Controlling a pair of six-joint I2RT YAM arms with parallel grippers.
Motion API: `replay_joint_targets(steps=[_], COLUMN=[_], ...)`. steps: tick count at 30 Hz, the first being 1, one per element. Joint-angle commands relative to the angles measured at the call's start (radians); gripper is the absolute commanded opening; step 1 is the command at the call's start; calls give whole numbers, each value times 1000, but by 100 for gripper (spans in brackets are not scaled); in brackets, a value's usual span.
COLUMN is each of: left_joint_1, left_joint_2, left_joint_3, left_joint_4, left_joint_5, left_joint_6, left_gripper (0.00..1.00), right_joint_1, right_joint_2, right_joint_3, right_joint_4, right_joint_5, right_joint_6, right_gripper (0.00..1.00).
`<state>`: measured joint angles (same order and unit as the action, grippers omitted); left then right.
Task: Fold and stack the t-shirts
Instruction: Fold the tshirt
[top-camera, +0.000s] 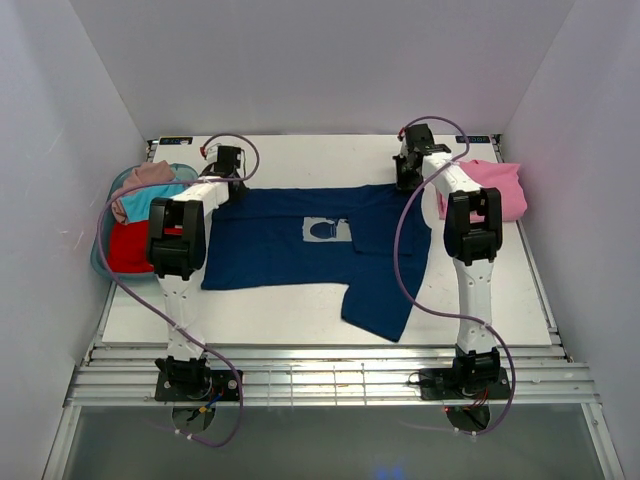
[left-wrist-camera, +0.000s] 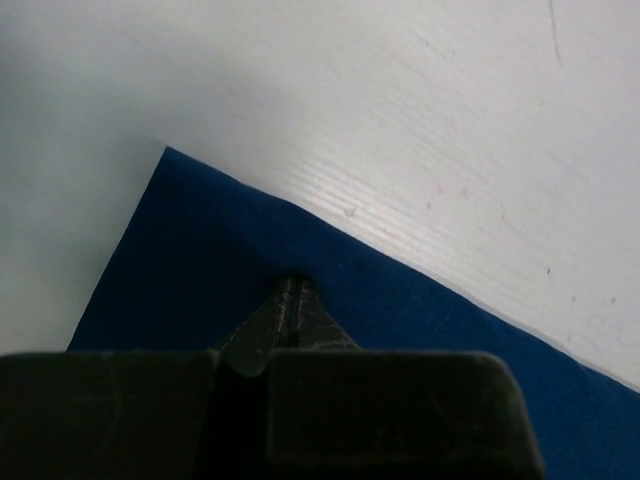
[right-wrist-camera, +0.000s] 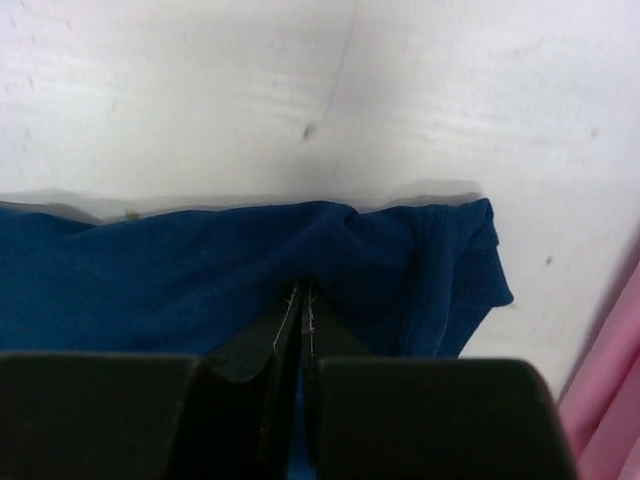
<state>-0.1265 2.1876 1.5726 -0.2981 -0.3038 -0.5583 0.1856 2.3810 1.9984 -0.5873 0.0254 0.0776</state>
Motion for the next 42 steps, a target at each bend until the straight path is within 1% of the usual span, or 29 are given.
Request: replay_joint_targets(steps=[1, 4, 6, 7, 8, 10, 11, 12, 13, 14, 15, 16, 17, 18, 19, 21, 22, 23, 25, 26, 27, 28, 29, 30, 31, 33, 34, 38, 42], left_joint_1=[31, 33, 33, 33, 33, 33, 33, 33, 33, 33, 33, 33, 33, 33, 33, 31, 31, 30, 31, 33, 37, 42, 45, 53, 54, 59, 57, 59, 59], left_joint_2=[93, 141, 159, 159, 158, 144, 136, 129, 109, 94, 74, 26, -6, -41, -78, -210, -257, -338, -409, -475, -503, -535, -564, -622, -649, -719, -736, -784, -830], left_joint_3=[45, 141, 196, 211, 225, 274, 299, 366, 403, 434, 458, 492, 491, 477, 425, 321, 187, 117, -21, -157, -221, -280, -387, -431, -500, -552, -571, -617, -695], left_joint_4=[-130, -148, -150, -148, -147, -122, -112, -101, -96, -89, -76, -72, -69, -58, -59, -49, -42, -42, -55, -55, -53, -46, -39, -30, -30, -32, -33, -107, -115], left_joint_5=[-24, -38, -44, -50, -55, -64, -81, -87, -93, -86, -80, -74, -70, -57, -52, -43, -46, -57, -84, -78, -51, -28, 0, 23, 49, 69, 95, 121, 123], left_joint_6=[6, 26, 37, 38, 44, 61, 92, 106, 122, 136, 168, 176, 181, 192, 198, 205, 236, 251, 296, 308, 316, 325, 328, 325, 313, 301, 298, 264, 244], left_gripper=[0, 0, 0, 0, 0, 0, 0, 0, 3, 16, 24, 33, 42, 49, 50, 53, 53, 53, 52, 51, 51, 50, 50, 50, 50, 50, 50, 50, 50], right_joint_1=[5, 3, 2, 2, 0, -2, 2, 0, -1, 2, 3, 8, 11, 24, 35, 77, 95, 138, 185, 230, 253, 276, 317, 334, 362, 385, 394, 455, 480], right_joint_2=[127, 167, 170, 156, 146, 75, 43, -41, -86, -129, -214, -254, -290, -357, -393, -481, -511, -537, -607, -630, -672, -695, -715, -762, -788, -874, -905, -1055, -1187], right_joint_3=[91, 179, 203, 209, 203, 172, 122, 90, 59, 4, -16, -30, -47, -52, -59, -96, -116, -145, -243, -284, -374, -422, -470, -516, -606, -697, -780, -952, -1067], right_joint_4=[-57, -51, -36, -28, -1, 46, 108, 145, 182, 214, 263, 276, 282, 282, 265, 244, 215, 204, 166, 156, 150, 147, 138, 132, 117, 103, 92, 47, 1], right_joint_5=[28, 33, 39, 42, 41, 34, 39, 50, 51, 60, 68, 79, 91, 112, 119, 140, 146, 159, 182, 183, 183, 192, 206, 206, 214, 215, 217, 235, 242], right_joint_6=[-39, -56, -70, -73, -73, -108, -119, -131, -142, -150, -159, -173, -180, -188, -194, -210, -211, -210, -190, -158, -142, -122, -96, -38, -6, 87, 117, 227, 306], right_gripper=[8, 8, 9, 10, 14, 19, 22, 24, 25, 30, 34, 35, 41, 41, 42, 47, 48, 50, 52, 52, 52, 52, 52, 52, 51, 51, 51, 51, 51])
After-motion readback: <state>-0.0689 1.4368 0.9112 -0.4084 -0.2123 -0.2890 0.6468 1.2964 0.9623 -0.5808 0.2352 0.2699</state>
